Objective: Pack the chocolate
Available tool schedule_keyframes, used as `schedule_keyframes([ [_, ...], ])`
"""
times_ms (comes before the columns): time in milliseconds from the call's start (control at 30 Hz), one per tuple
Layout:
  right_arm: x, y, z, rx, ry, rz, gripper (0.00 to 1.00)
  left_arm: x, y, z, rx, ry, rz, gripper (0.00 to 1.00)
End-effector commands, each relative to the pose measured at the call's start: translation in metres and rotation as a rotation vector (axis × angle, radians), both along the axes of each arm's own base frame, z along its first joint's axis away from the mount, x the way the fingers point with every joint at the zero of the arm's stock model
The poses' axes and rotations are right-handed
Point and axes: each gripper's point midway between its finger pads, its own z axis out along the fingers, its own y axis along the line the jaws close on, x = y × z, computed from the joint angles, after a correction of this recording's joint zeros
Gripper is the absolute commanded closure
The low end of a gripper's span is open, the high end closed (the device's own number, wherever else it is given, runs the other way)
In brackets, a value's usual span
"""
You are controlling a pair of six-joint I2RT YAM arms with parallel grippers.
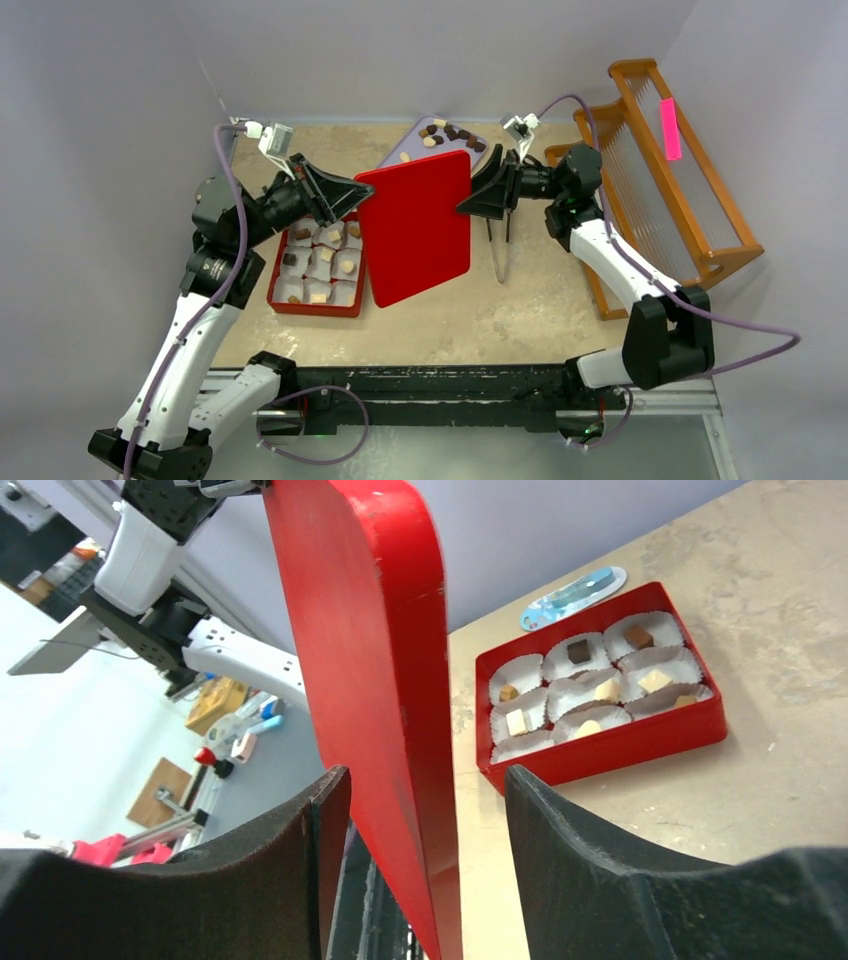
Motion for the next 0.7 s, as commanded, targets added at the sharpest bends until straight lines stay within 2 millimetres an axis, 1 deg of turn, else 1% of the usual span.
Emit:
schedule_keyframes([
  [0,-0.013,0.000,0.011,0.039,-0.051,0.081,0.41,-0.002,0.000,0.015,-0.040,-0.049,-0.007,1.00],
  [67,-0.014,0.002,0.009,0.044,-0.046,0.094,0.43,0.000,-0.001,0.011,-0.038,-0.037,-0.006,1.00],
  [100,-0.015,0.004,0.009,0.046,-0.050,0.104,0.44,0.000,-0.001,0.015,-0.044,-0.055,-0.009,1.00],
  [167,-0.018,0.008,0.009,0.046,-0.048,0.123,0.49,0.001,-0.002,0.015,-0.048,-0.056,-0.011,1.00],
  [300,-0.015,0.010,0.010,0.052,-0.031,0.113,0.68,0.007,0.002,0.014,-0.033,-0.066,0.028,1.00],
  [400,-0.011,0.011,0.011,0.062,-0.019,0.091,0.83,0.018,0.013,0.006,0.005,-0.054,0.124,1.00],
  [433,-0.009,0.011,0.012,0.067,-0.015,0.082,0.85,0.022,0.018,0.004,0.020,-0.060,0.162,1.00],
  [467,-0.008,0.012,0.012,0.070,-0.006,0.075,0.88,0.025,0.023,0.003,0.033,-0.062,0.200,0.97],
  [533,-0.006,0.012,0.012,0.076,0.004,0.064,0.92,0.034,0.038,-0.001,0.061,-0.064,0.302,0.86],
  [667,0.003,0.014,0.011,0.088,0.038,0.032,0.95,0.045,0.071,-0.007,0.123,-0.062,0.506,0.51],
])
